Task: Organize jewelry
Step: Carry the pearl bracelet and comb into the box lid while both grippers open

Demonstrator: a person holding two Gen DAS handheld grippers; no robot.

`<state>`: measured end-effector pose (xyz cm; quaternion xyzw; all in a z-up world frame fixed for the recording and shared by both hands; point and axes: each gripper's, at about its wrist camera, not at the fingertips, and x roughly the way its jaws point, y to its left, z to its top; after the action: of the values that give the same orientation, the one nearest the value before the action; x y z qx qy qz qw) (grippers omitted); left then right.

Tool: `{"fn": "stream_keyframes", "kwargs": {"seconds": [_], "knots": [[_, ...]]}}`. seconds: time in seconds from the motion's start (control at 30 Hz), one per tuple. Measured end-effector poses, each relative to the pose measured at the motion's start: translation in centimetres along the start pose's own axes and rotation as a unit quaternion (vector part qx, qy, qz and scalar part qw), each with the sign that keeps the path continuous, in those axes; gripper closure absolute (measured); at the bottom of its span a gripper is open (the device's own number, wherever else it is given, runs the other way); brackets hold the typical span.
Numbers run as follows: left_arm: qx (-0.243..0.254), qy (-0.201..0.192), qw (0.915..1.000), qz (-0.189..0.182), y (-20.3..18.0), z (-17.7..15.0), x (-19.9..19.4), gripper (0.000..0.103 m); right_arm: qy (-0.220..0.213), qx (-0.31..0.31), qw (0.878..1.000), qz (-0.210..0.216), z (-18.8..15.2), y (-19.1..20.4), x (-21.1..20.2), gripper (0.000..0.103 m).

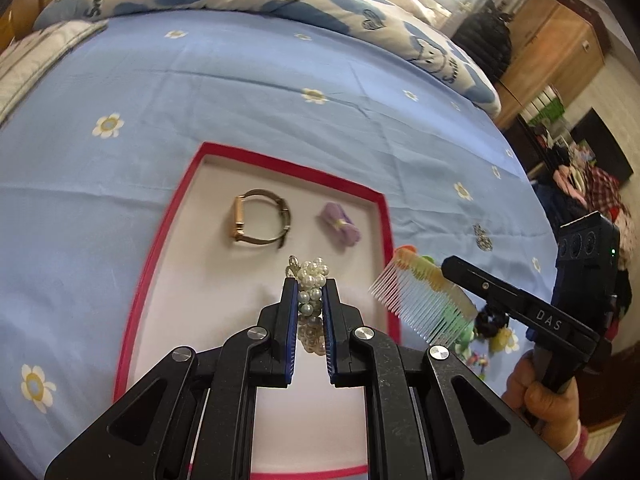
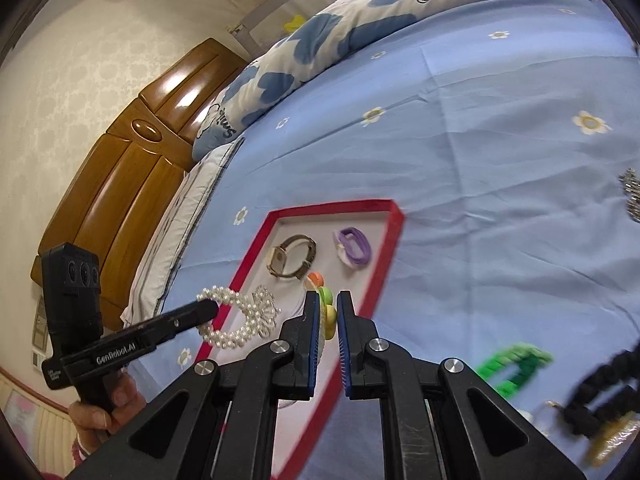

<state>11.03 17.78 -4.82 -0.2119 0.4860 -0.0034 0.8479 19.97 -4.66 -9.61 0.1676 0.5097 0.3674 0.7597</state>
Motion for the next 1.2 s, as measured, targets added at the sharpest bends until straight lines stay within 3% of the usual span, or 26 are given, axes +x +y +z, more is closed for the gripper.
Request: {"fn": "stream_keyframes", "kwargs": {"seconds": [0.47,0.87,1.2], "knots": [[-0.042,0.004,0.9991,-0.006,3.5,0.7,1.9,0.093,0.022,-0.025,0.999,-0.012,0.0,1.5,6.6,0.098],[-0.053,0.017,0.9969,0.056,5.7,0.9,4.6,0.093,0.022,-0.03,0.998,-0.04,0.4,1.1,8.0,0.1],[-0.064,0.033,0.9944,0.077,6.7,0.6,5.9,0.093,0.03,-0.039,0.997,-0.057,0.4,1.2,8.9,0.101]]}}
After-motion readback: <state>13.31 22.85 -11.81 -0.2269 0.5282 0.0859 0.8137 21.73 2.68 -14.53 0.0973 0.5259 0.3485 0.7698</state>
